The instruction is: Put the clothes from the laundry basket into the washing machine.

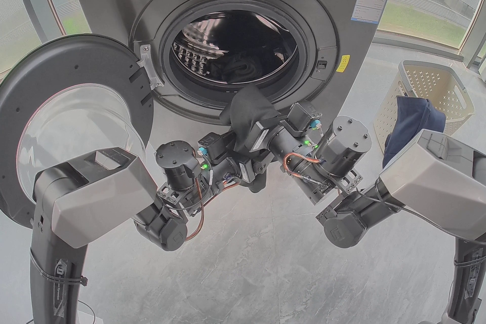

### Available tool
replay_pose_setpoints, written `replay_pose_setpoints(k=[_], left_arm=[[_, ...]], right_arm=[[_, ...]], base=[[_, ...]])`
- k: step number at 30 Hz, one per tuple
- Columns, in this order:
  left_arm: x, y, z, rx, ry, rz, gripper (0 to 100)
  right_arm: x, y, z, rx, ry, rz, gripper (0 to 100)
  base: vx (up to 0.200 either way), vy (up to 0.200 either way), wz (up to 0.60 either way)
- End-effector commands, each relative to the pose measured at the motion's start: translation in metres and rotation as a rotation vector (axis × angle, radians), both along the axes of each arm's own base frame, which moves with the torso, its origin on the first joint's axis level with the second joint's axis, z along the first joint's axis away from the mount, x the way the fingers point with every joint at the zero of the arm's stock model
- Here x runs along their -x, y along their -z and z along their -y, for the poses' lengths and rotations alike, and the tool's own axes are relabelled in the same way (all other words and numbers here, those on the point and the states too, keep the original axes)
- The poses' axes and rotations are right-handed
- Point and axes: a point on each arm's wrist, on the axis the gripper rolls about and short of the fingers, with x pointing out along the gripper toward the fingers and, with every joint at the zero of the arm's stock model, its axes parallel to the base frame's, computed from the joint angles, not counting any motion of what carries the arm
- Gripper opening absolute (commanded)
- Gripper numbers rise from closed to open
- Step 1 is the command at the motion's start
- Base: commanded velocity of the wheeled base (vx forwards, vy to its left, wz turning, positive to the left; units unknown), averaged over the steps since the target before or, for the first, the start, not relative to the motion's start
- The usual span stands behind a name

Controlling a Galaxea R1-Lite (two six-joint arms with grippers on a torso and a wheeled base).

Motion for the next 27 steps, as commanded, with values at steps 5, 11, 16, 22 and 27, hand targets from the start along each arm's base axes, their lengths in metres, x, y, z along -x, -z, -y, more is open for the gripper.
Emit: replay_pose_setpoints(k=[5,11,16,22,27], left_arm=[[-0.015,0.018,0.002,0.002,-0.045,-0.013,100],[-0.024,0.023,0.004,0.015,-0.085,-0.004,100],[-0.024,0.025,0.004,0.015,-0.088,-0.005,100],[-0.029,0.030,0.001,0.017,-0.109,-0.008,100],[-0.035,0.024,-0.001,0.036,-0.134,0.013,0]], right_arm=[[0.002,-0.003,0.000,-0.004,-0.003,0.004,0],[0.005,-0.003,-0.002,-0.006,-0.010,0.001,0],[0.005,-0.004,-0.002,-0.008,-0.011,0.003,0],[0.005,-0.004,-0.001,-0.010,-0.010,0.003,0],[0.006,-0.003,0.000,-0.008,-0.009,0.001,0]], base=[[0.000,0.000,0.00],[0.000,0.000,0.00],[0.000,0.000,0.00],[0.000,0.000,0.00],[0.000,0.000,0.00]])
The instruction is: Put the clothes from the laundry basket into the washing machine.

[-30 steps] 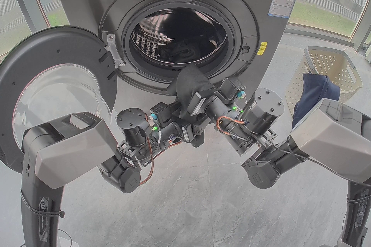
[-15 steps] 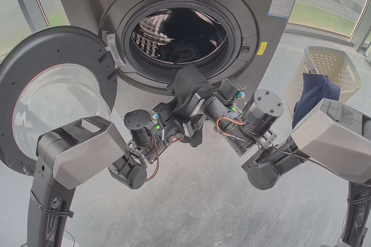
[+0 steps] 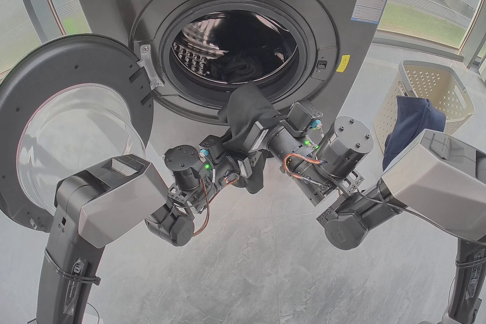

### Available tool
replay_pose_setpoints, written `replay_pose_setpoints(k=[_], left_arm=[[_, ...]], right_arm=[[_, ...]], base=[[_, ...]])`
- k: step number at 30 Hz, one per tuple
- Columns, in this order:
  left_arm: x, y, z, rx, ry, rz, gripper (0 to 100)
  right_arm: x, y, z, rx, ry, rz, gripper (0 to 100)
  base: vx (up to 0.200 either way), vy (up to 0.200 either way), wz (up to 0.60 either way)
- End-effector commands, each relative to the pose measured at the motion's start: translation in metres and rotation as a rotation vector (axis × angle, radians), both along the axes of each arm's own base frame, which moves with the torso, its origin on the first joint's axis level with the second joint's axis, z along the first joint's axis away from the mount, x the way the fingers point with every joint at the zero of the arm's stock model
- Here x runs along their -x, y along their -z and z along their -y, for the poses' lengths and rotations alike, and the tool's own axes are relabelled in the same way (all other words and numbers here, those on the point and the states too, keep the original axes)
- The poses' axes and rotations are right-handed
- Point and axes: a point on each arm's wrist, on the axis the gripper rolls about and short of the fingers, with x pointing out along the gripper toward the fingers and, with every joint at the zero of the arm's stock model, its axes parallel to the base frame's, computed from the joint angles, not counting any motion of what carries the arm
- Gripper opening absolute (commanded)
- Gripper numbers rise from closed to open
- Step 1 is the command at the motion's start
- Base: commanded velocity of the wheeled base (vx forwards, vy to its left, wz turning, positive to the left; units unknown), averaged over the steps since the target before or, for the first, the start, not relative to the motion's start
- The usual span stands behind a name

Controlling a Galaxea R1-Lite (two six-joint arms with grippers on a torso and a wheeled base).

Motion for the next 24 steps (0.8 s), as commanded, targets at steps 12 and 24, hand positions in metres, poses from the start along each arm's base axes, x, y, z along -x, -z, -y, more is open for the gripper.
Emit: replay_pose_setpoints(k=[12,24], left_arm=[[-0.003,-0.041,-0.022,0.062,-0.093,0.078,0],[0.018,-0.074,-0.021,0.097,-0.063,0.107,0]], right_arm=[[-0.017,0.002,0.050,0.027,0.118,-0.037,0],[-0.034,0.038,0.055,0.068,0.147,-0.113,0]], base=[[0.000,0.000,0.00],[0.000,0.000,0.00]])
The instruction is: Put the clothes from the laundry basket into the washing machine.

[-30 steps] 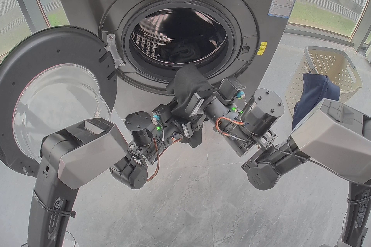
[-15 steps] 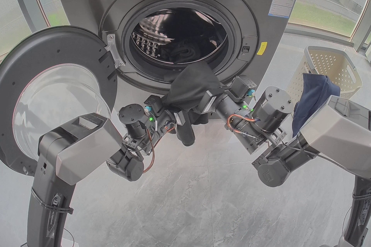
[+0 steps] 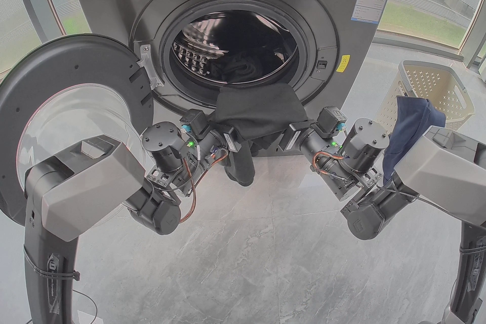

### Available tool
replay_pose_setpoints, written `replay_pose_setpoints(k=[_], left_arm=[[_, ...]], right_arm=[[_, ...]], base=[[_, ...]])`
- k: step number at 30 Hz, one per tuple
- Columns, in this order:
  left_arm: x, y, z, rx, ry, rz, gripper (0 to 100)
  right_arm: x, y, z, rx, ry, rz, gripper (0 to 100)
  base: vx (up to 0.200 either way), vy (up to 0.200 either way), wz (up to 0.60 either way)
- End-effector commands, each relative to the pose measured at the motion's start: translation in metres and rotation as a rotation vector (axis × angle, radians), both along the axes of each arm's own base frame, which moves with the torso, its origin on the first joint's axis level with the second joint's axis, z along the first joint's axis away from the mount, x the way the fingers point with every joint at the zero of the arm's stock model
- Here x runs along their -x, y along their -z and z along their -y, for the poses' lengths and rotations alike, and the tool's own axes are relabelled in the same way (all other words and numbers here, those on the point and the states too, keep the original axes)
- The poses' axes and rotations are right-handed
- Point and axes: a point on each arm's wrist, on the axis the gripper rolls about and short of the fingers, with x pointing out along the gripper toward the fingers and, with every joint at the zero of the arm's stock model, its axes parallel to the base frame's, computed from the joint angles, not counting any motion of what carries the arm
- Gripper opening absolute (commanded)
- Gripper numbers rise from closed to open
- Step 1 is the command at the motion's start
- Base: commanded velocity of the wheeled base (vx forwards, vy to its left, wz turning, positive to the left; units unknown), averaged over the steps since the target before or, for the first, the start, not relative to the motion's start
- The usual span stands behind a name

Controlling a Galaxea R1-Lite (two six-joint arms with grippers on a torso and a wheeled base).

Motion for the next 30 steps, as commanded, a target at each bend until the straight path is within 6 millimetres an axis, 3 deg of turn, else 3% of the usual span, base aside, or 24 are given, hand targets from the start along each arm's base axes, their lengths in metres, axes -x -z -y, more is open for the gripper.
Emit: replay_pose_setpoints(k=[1,9,10,17,23,30], left_arm=[[0.006,-0.017,-0.002,0.018,0.002,0.030,0],[0.006,-0.018,-0.001,0.019,0.002,0.031,0],[0.006,-0.018,-0.001,0.021,0.003,0.031,0],[0.017,-0.018,-0.008,0.010,0.001,-0.015,0],[0.039,-0.012,-0.025,-0.033,-0.007,-0.086,0],[0.048,-0.011,-0.046,-0.052,-0.047,-0.120,0]], right_arm=[[-0.008,0.021,0.002,0.027,0.014,-0.042,0],[-0.008,0.021,0.001,0.032,0.014,-0.039,0],[-0.007,0.020,0.001,0.030,0.013,-0.035,100],[0.013,0.019,0.008,0.070,-0.016,-0.072,100],[0.062,0.045,0.034,0.255,-0.159,-0.197,100],[0.102,0.048,0.045,0.315,-0.233,-0.255,100]], base=[[0.000,0.000,0.00],[0.000,0.000,0.00],[0.000,0.000,0.00],[0.000,0.000,0.00],[0.000,0.000,0.00],[0.000,0.000,0.00]])
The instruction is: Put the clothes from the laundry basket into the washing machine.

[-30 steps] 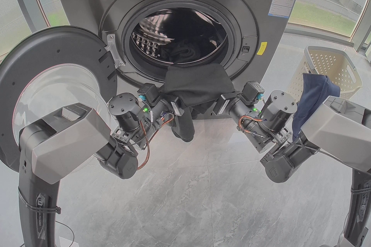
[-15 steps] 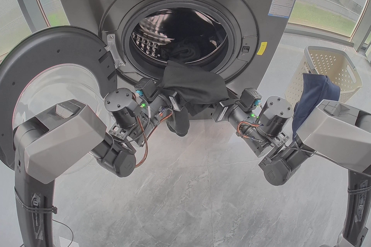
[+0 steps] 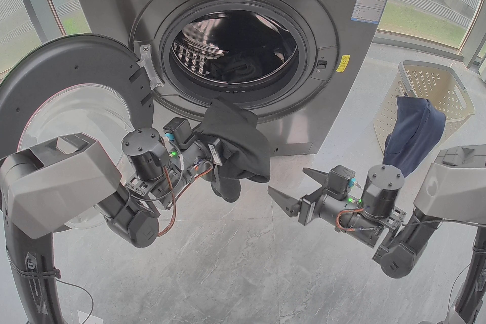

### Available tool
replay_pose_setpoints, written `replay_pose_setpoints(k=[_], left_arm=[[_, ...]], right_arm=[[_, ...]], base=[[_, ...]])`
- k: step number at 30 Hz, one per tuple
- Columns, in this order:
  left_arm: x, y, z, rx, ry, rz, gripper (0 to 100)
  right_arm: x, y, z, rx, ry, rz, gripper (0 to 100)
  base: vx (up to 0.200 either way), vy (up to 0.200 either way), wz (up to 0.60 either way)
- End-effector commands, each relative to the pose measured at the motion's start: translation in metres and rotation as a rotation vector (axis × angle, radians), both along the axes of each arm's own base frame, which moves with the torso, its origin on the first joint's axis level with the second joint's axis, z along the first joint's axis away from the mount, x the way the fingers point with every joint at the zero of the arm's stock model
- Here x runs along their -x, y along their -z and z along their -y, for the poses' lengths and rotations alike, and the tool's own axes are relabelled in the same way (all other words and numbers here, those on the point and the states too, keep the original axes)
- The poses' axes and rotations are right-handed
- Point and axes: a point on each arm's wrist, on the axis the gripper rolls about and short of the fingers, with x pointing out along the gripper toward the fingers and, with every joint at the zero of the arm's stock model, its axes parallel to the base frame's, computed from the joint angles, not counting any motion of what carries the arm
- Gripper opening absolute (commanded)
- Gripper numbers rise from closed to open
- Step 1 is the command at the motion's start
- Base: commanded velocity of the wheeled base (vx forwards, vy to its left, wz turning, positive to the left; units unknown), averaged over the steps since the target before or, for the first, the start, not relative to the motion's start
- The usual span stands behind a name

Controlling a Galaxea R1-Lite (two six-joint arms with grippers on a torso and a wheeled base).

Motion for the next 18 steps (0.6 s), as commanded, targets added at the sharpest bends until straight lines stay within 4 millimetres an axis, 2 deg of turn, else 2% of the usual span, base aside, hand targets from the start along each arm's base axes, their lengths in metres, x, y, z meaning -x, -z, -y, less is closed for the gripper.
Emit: replay_pose_setpoints(k=[1,3,9,10,11,14,18], left_arm=[[0.014,-0.007,-0.023,-0.012,-0.035,-0.021,0],[0.017,-0.008,-0.029,-0.016,-0.046,-0.029,0],[0.065,-0.013,-0.051,-0.052,-0.031,-0.090,0],[0.065,-0.013,-0.051,-0.052,-0.031,-0.090,0],[0.080,-0.013,-0.057,-0.063,-0.016,-0.108,0],[0.100,-0.016,-0.066,-0.067,0.029,-0.128,0],[0.105,-0.012,-0.068,-0.094,0.058,-0.138,0]], right_arm=[[0.036,-0.012,0.011,0.029,-0.069,-0.014,100],[0.039,-0.014,0.013,0.028,-0.065,-0.013,100],[0.017,-0.031,0.022,-0.025,0.083,0.053,100],[0.017,-0.031,0.022,-0.025,0.083,0.053,100],[0.012,-0.034,0.025,-0.035,0.120,0.067,100],[0.007,-0.038,0.024,-0.061,0.134,0.080,100],[0.006,-0.038,0.024,-0.076,0.155,0.072,100]], base=[[0.000,0.000,0.00],[0.000,0.000,0.00],[0.000,0.000,0.00],[0.000,0.000,0.00],[0.000,0.000,0.00],[0.000,0.000,0.00],[0.000,0.000,0.00]])
